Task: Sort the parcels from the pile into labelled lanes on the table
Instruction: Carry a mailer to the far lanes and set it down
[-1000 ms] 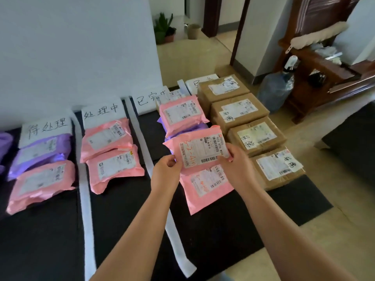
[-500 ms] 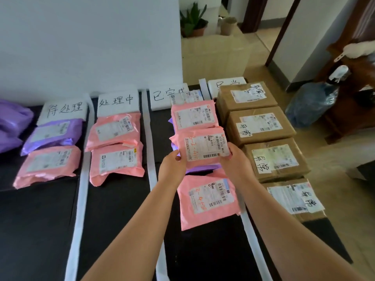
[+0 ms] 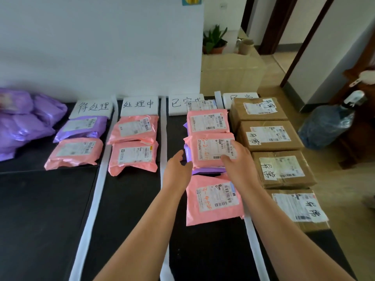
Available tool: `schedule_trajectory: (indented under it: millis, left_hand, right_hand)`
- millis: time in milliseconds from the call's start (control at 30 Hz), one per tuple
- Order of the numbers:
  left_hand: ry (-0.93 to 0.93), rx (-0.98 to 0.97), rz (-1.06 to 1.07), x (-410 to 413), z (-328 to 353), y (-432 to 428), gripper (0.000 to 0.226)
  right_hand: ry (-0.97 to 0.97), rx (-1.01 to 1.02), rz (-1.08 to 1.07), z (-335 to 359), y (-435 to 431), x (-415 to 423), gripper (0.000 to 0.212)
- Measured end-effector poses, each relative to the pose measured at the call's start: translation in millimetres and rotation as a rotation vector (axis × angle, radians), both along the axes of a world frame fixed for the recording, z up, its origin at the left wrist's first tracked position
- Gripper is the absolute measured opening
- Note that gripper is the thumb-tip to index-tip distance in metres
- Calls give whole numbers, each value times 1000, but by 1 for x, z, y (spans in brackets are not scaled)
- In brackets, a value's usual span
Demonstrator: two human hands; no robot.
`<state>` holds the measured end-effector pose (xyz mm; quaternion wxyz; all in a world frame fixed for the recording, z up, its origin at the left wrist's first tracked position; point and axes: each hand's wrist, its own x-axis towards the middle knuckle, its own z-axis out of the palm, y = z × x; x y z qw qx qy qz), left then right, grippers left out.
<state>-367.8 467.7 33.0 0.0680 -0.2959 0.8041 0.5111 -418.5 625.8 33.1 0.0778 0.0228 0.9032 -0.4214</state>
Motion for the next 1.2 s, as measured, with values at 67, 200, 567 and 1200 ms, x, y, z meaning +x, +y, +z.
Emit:
schedule_trajectory:
  millis: [67,200,567,1200]
  left_hand:
    - [7,-4,55,14,9,-7,57]
    - [57,-27,167,52,25,-33,56]
    - [187,-55,469,190,64,-151,50]
    - [95,-262,592,474,66,-362,44]
  right_hand:
    - [44,-4,44,11,-12,11,50]
    - [111,-14,167,30,-51,37,41]
    - [219,-29,458,64,-177,141,40]
    - [159,-105,760,58,-419,398,39]
